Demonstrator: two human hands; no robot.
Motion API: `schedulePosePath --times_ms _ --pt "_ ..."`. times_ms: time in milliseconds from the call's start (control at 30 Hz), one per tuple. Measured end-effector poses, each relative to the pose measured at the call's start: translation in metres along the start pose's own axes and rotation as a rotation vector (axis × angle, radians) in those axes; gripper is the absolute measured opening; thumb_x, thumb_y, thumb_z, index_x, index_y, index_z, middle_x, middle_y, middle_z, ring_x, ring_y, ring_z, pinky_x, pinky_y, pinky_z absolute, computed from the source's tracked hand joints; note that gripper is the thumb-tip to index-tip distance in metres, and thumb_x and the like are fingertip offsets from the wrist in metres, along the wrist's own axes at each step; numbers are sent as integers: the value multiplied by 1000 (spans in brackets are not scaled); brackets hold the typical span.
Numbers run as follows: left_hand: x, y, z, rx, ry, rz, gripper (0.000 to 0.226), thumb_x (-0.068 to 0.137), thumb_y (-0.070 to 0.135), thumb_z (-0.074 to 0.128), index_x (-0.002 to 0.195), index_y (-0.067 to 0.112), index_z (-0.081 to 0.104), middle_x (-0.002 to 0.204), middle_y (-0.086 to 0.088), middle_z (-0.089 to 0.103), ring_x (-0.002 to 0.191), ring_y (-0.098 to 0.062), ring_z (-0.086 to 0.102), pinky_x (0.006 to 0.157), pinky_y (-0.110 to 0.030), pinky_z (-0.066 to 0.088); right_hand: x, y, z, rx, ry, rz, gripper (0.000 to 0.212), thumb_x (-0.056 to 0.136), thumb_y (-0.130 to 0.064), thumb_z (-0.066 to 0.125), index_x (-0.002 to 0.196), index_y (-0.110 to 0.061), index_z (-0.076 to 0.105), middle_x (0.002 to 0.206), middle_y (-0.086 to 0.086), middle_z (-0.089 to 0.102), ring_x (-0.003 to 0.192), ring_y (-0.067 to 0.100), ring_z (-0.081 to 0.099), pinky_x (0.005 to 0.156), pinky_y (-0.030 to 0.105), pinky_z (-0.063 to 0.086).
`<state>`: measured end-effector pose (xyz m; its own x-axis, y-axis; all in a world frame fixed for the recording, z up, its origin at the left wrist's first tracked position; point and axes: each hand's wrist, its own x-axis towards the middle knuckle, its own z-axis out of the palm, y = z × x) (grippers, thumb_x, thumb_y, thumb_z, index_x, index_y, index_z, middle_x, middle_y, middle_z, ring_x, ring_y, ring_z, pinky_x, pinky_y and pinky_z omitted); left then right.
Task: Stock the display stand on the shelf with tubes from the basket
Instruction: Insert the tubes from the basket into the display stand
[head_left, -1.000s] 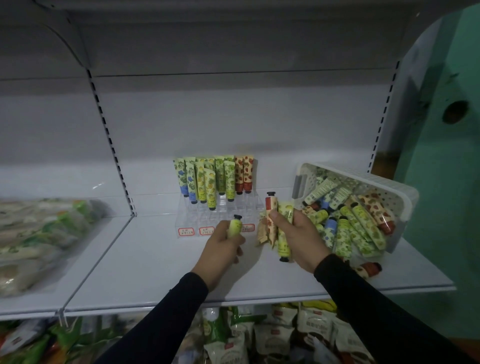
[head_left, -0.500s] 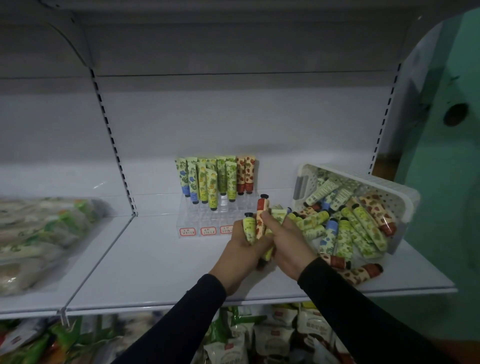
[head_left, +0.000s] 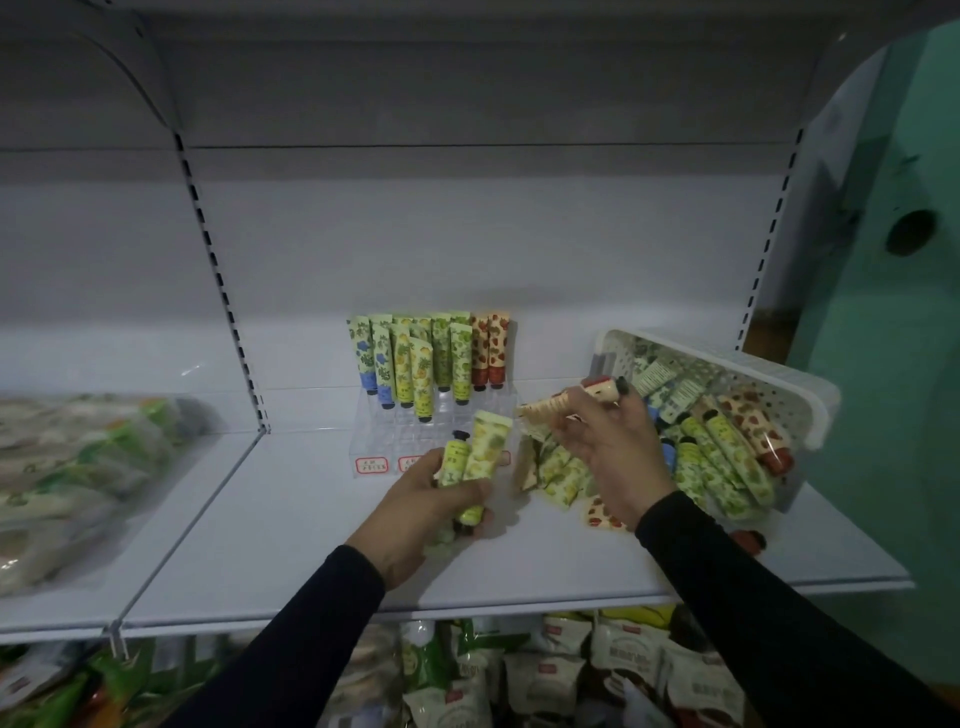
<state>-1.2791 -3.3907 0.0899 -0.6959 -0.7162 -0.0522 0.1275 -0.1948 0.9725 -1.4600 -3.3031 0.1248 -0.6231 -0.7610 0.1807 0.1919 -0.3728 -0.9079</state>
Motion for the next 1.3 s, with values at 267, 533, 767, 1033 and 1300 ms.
schedulePosePath --times_ms 267,533,767,1033,1300 --pt "6 3 -11 -117 38 55 32 88 -11 56 117 3 53 91 -19 68 70 -34 64 60 -39 51 -3 9 3 87 -144 156 36 99 -27 47 112 3 63 121 17 65 107 29 67 97 36 52" --pt "18 8 -38 -67 291 278 29 89 -4 61 113 10 54 96 -17 68 73 -30 67 61 -37 56 9 5 9 241 -37 357 16 92 -1 56 103 9 63 110 20 70 105 26 67 99 37 51" --pt "37 19 -81 37 589 442 22 91 0 61 106 11 49 99 -16 63 74 -28 68 66 -39 58 34 -1 17 76 91 432 14 91 -21 65 93 -7 68 81 5 64 73 13 55 73 24 47" --pt "65 19 -114 147 767 507 20 90 6 60 107 6 50 100 -21 61 77 -29 70 54 -19 53 77 3 21 -407 -14 35 21 89 -21 68 108 -12 67 104 7 73 97 21 69 72 24 57" --pt "74 10 -126 200 809 518 24 89 9 63 91 29 51 103 -21 62 78 -31 68 58 -29 53 116 18 46 -811 43 -283 17 86 -34 70 74 -21 68 73 -17 66 66 -10 58 62 12 45"
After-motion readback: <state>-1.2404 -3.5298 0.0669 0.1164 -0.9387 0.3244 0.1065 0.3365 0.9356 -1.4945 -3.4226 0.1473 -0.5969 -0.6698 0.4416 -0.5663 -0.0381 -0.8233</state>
